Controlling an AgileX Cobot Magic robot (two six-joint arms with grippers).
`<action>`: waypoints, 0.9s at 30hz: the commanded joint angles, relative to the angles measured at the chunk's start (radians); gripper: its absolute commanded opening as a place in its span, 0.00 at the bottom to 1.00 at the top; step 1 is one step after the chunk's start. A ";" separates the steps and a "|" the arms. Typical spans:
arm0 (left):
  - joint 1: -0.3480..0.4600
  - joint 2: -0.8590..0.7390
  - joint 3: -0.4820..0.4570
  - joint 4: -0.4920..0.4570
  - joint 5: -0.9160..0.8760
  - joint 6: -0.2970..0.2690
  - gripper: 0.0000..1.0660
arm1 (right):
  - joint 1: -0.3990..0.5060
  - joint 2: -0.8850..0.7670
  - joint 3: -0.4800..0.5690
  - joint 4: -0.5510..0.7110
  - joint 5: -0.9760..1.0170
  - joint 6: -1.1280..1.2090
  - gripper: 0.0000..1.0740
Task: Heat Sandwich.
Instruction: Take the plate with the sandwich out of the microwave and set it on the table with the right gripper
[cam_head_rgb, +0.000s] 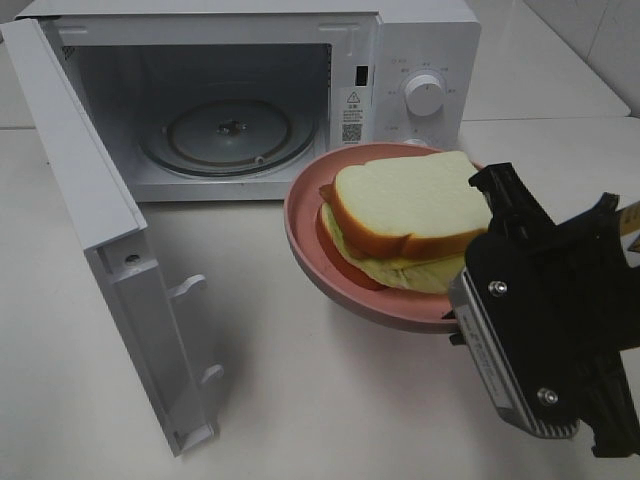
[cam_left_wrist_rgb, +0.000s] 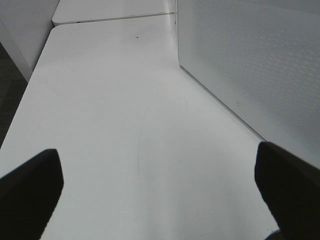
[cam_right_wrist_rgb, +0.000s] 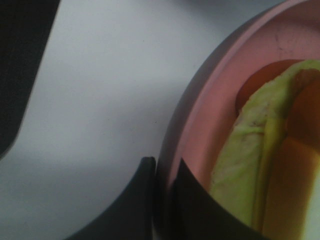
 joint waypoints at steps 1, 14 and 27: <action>0.003 -0.022 0.002 -0.003 -0.009 -0.007 0.93 | -0.003 -0.049 0.016 -0.034 0.007 0.049 0.00; 0.003 -0.022 0.002 -0.003 -0.009 -0.007 0.93 | -0.003 -0.098 0.042 -0.353 0.064 0.540 0.00; 0.003 -0.022 0.002 -0.003 -0.009 -0.007 0.93 | -0.003 -0.098 0.042 -0.553 0.202 0.947 0.00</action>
